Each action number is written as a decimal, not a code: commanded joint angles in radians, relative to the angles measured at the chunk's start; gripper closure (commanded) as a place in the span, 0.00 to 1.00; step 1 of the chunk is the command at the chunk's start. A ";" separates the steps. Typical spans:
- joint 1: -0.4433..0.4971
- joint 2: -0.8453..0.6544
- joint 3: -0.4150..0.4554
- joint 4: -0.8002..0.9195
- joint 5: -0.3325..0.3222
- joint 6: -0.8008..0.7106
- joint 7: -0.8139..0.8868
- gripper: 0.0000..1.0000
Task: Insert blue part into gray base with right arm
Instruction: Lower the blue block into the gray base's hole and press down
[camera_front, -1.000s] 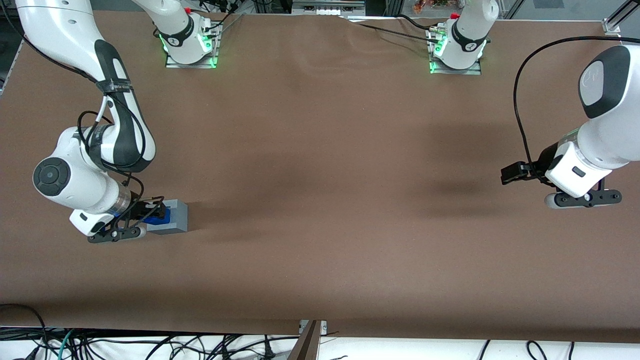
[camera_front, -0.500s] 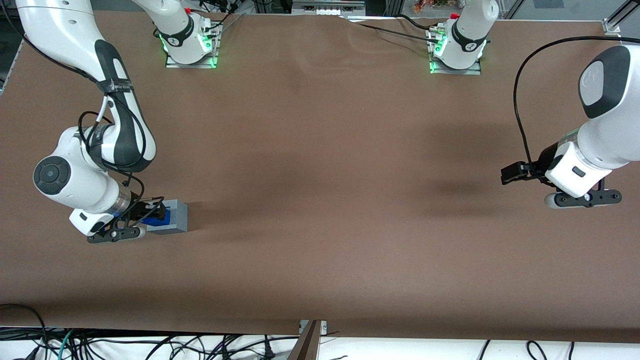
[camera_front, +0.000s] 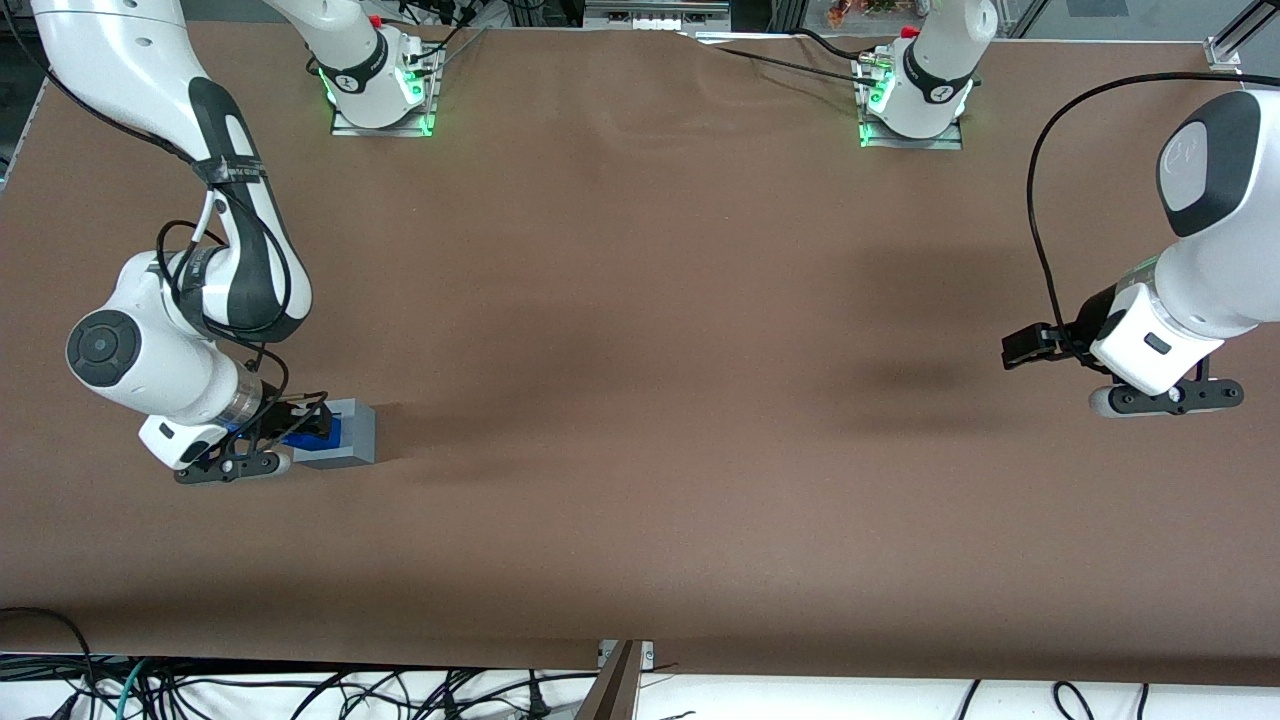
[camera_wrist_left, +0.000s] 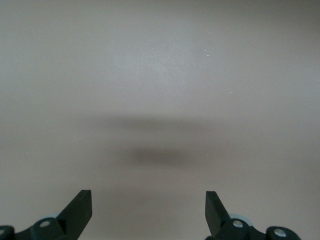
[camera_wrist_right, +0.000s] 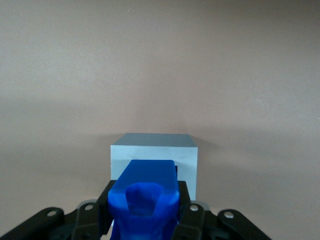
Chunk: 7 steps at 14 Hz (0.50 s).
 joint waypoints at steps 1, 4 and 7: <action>0.003 0.000 0.006 -0.074 0.011 0.012 -0.002 0.76; 0.003 0.000 0.005 -0.079 0.010 0.012 -0.006 0.76; -0.002 0.005 0.005 -0.076 0.010 0.020 -0.034 0.76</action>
